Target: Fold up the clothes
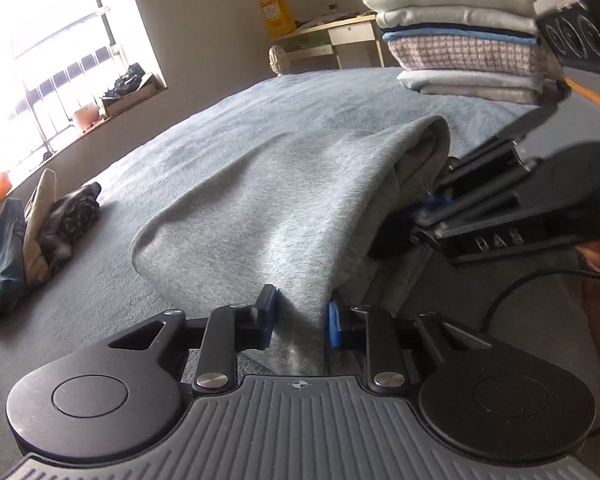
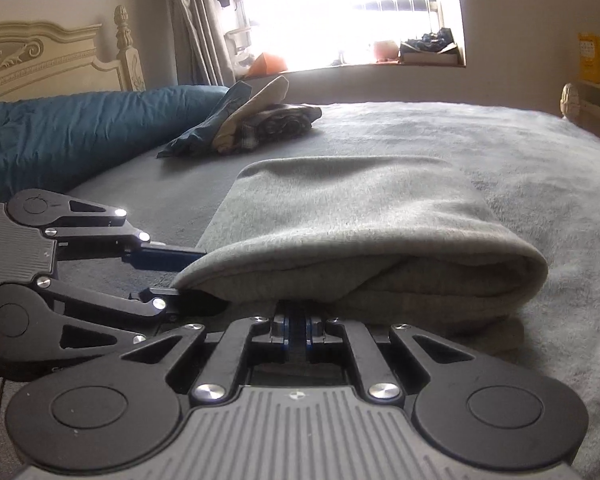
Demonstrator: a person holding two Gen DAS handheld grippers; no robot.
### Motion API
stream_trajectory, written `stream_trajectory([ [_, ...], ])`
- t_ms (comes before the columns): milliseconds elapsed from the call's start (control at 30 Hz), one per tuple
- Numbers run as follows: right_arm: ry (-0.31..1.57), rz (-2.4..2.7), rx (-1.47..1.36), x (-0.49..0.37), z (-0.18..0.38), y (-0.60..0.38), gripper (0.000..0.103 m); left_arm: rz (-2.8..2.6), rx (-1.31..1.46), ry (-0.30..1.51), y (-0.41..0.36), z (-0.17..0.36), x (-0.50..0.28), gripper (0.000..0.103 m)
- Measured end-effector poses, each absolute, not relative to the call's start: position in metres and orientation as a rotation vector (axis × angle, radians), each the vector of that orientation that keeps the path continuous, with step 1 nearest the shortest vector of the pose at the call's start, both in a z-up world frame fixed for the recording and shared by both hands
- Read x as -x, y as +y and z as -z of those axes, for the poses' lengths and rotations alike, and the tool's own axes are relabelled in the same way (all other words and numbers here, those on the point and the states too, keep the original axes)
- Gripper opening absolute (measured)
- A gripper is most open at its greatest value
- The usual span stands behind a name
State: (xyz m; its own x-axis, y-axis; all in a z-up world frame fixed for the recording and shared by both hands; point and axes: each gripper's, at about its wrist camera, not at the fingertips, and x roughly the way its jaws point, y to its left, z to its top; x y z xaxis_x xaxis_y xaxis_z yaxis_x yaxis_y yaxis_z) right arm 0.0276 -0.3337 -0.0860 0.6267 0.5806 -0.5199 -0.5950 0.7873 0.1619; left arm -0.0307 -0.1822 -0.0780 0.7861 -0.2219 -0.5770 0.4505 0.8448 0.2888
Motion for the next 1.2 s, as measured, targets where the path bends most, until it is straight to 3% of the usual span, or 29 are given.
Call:
stream_trajectory([
  [333,0.461,-0.574,0.135,-0.03,0.088,-0.33,0.006,0.381,-0.444,0.554,-0.179,0.081,0.035,0.019],
  [433,0.522,-0.542,0.076,-0.047,0.095,-0.351,0.002,0.383,-0.451,0.557,-0.179,0.081,0.036,0.02],
  [600,0.558,-0.608,0.017,-0.042,0.075,-0.367,0.005,0.377,-0.443,0.561,-0.178,0.08,0.035,0.02],
  [767,0.537,-0.545,0.126,-0.045,0.075,-0.362,0.004,0.381,-0.454,0.558,-0.178,0.08,0.036,0.02],
  [900,0.64,-0.421,-0.15,-0.078,0.077,-0.404,0.004,0.38,-0.47,0.558,-0.179,0.08,0.037,0.02],
  [1200,0.737,-0.724,-0.24,-0.046,0.06,-0.394,0.006,0.372,-0.468,0.568,-0.18,0.081,0.035,0.02],
])
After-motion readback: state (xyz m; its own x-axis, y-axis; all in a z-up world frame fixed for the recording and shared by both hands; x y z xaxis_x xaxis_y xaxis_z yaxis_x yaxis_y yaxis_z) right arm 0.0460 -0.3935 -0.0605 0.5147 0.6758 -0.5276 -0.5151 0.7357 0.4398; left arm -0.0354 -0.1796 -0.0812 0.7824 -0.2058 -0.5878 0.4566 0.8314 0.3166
